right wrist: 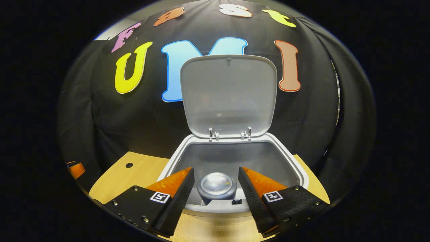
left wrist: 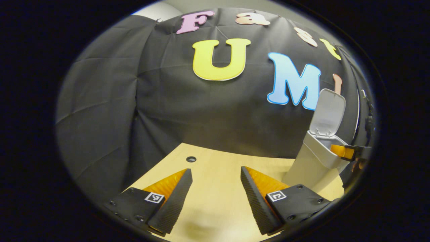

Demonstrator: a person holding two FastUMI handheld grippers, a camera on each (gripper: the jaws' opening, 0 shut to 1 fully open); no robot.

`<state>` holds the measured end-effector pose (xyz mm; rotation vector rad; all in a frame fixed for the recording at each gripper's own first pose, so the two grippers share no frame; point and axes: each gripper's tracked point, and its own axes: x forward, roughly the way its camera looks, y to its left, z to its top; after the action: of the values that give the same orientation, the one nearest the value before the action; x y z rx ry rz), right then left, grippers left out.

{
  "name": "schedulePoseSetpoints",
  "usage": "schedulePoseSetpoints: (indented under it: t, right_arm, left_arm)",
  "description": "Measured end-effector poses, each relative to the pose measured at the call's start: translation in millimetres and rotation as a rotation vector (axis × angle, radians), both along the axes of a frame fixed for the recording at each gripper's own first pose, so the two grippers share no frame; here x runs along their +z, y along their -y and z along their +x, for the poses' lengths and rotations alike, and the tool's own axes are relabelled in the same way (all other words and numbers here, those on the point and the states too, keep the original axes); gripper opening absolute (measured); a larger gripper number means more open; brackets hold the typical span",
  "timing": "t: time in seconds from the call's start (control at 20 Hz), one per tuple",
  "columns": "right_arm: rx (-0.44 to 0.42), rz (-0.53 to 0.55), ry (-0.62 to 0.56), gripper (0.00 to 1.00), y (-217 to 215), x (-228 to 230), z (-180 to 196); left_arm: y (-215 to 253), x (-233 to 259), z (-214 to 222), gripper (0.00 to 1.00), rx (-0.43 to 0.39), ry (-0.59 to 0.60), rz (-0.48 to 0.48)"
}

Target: Press the lid of the desktop garbage bin to open it, pick up the crumpled paper on the desktop and throw it into the bin, then pick up the pop can on the desktop and drop it into the bin, and finally close the garbage bin lid.

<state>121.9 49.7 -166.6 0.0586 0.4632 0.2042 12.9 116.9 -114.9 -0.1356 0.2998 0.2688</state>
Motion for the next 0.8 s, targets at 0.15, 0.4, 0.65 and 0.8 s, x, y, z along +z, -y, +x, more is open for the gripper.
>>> schedulePoseSetpoints:
  t: [0.15,0.4,0.65,0.8]
  right_arm:
    - [0.001,0.0,0.002,0.86,0.5,0.0,0.4]
    - [0.001,0.0,0.006,0.86,0.7,0.2,0.2]
    - [-0.001,-0.004,0.008,0.85,1.4,0.0,0.5]
    - [-0.004,-0.005,0.014,0.85,2.3,0.2,0.6]
  left_arm:
    - [1.1,-0.8,0.6,0.96,0.0,0.0,-0.001]
    - [2.2,-2.2,-0.1,0.95,0.0,-0.003,-0.005]
    - [2.3,-4.9,-1.4,0.96,0.001,-0.009,-0.009]
    - [2.9,-5.1,-5.5,0.96,-0.001,-0.014,-0.016]
